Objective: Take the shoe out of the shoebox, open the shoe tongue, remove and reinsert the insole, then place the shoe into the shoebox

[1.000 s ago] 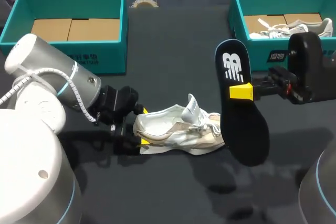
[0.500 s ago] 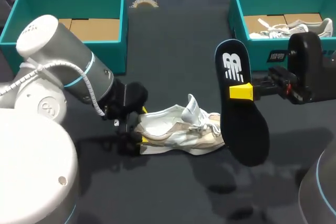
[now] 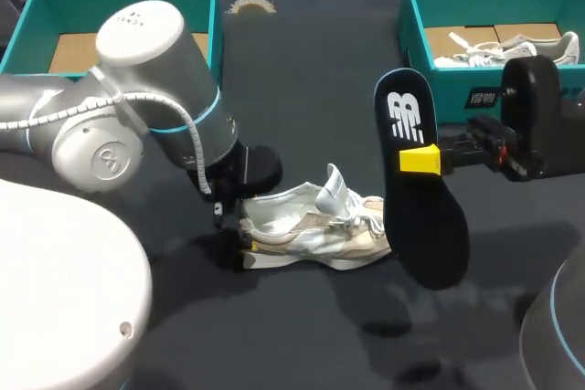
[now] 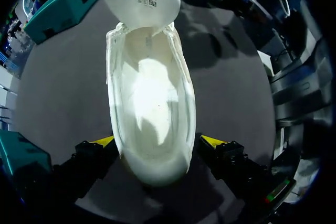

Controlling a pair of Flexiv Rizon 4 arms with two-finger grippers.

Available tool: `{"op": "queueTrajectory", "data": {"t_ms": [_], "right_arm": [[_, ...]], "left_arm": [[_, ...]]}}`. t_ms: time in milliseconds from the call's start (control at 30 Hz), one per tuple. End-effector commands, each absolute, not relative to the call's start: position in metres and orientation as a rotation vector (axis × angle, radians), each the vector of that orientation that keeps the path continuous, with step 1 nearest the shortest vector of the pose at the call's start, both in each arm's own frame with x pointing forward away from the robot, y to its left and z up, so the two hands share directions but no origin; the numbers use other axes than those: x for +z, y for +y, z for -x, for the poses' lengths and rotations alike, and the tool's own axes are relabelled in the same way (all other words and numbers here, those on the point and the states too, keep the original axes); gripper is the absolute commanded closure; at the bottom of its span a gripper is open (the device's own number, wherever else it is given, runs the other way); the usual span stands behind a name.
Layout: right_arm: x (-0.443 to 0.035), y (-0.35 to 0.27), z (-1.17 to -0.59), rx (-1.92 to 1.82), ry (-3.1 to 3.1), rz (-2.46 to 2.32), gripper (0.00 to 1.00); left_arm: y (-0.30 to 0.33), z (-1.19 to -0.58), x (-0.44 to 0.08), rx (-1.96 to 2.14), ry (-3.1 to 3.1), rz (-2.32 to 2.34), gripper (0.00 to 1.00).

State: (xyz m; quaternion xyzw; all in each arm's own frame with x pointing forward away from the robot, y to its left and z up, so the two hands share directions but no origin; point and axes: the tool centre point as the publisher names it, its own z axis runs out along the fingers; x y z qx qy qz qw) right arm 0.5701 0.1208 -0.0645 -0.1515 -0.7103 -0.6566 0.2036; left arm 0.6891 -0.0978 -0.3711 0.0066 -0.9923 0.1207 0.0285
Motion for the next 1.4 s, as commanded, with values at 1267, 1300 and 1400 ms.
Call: {"op": "queueTrajectory", "data": {"t_ms": [1267, 1300, 1400], "right_arm": [[-0.064, 0.121, -0.568, -1.831, -1.984, 0.428, 1.0], [-0.064, 0.121, -0.568, -1.831, -1.984, 0.428, 1.0], [-0.064, 0.121, -0.568, -1.831, -1.984, 0.428, 1.0]], "left_arm": [[-0.152, -0.743, -0.353, 0.122, -3.167, -0.097, 0.0], [-0.153, -0.743, -0.356, 0.12, -3.167, -0.098, 0.0], [-0.156, -0.742, -0.364, 0.12, -3.162, -0.098, 0.0]]}}
